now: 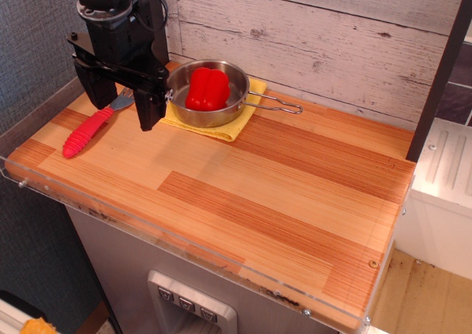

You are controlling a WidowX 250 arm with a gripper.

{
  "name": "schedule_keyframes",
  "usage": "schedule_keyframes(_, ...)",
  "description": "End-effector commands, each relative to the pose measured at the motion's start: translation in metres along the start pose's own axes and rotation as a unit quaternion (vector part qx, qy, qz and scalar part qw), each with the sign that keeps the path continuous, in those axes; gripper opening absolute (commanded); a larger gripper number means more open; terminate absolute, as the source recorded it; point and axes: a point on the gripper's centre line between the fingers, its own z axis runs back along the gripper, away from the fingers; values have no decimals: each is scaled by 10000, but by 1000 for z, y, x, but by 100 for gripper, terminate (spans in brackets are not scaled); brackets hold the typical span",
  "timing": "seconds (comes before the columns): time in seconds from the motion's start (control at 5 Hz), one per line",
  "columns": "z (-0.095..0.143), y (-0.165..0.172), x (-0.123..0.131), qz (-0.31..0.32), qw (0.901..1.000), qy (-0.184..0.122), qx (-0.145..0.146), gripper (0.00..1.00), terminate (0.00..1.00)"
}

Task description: Pick up the red bell pepper and place it on the right of the pot

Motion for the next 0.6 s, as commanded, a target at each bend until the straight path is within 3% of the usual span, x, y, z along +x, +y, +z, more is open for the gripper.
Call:
schedule_keyframes(0.0,0,0,0,0,10000,0,0,100,0)
schedule_keyframes(0.4,-15,0,40,115,9995,-254,-171,100,0)
